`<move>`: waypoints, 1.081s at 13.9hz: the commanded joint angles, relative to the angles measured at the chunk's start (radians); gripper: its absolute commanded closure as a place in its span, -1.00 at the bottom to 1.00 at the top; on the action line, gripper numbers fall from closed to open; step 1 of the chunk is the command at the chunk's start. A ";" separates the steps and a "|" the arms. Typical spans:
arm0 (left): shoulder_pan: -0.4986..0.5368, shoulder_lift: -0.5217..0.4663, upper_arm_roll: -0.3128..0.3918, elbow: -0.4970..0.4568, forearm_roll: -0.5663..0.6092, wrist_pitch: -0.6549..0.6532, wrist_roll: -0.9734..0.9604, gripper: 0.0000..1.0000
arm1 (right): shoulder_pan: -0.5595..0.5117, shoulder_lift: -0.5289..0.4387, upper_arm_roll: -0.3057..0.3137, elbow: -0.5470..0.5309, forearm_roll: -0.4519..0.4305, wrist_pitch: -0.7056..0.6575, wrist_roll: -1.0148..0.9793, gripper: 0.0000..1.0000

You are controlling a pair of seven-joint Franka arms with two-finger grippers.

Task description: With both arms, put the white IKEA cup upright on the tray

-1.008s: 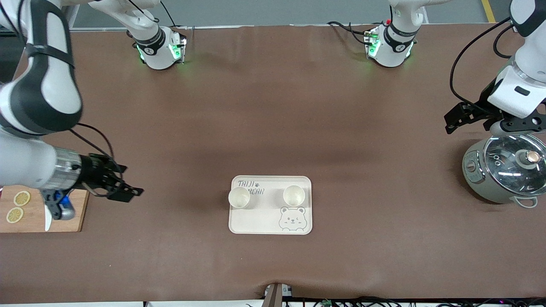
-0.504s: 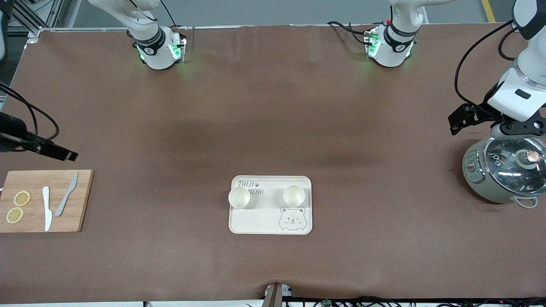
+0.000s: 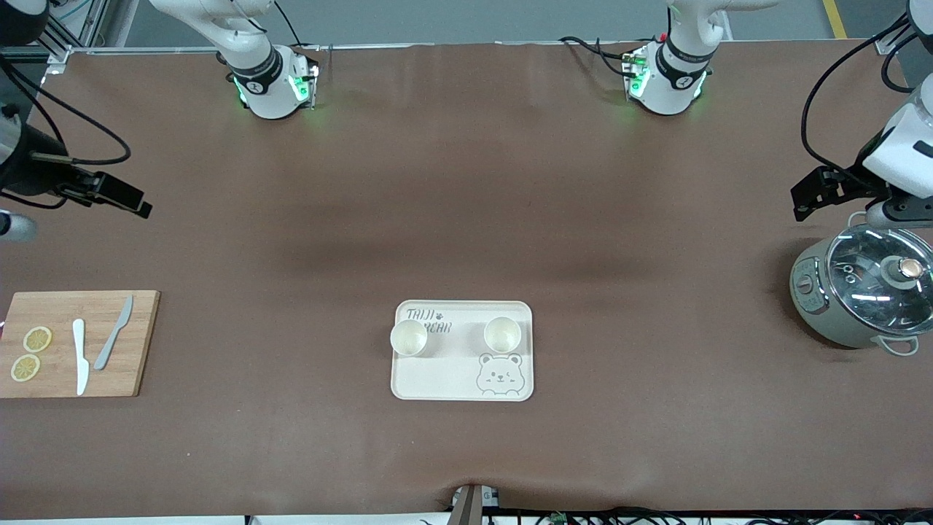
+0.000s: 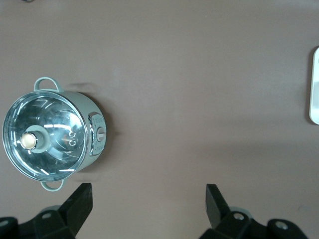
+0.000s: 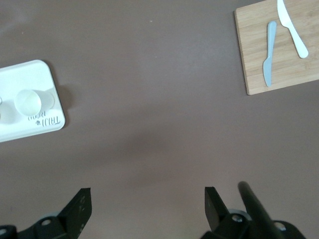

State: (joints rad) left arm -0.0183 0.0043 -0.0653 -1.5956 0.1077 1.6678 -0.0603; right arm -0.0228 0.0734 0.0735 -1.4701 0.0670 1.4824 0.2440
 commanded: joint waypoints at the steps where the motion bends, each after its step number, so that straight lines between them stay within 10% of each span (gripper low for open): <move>1: -0.009 0.003 0.004 0.045 0.007 -0.020 0.013 -1.00 | -0.005 -0.032 -0.003 -0.039 -0.018 0.022 -0.104 -1.00; 15: -0.008 0.026 0.002 0.108 0.004 -0.095 0.013 -1.00 | -0.072 -0.096 -0.006 -0.127 -0.061 0.029 -0.267 -1.00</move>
State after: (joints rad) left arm -0.0241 0.0310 -0.0648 -1.5169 0.1077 1.6073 -0.0603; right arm -0.0920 0.0027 0.0605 -1.5703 0.0372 1.4968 -0.0115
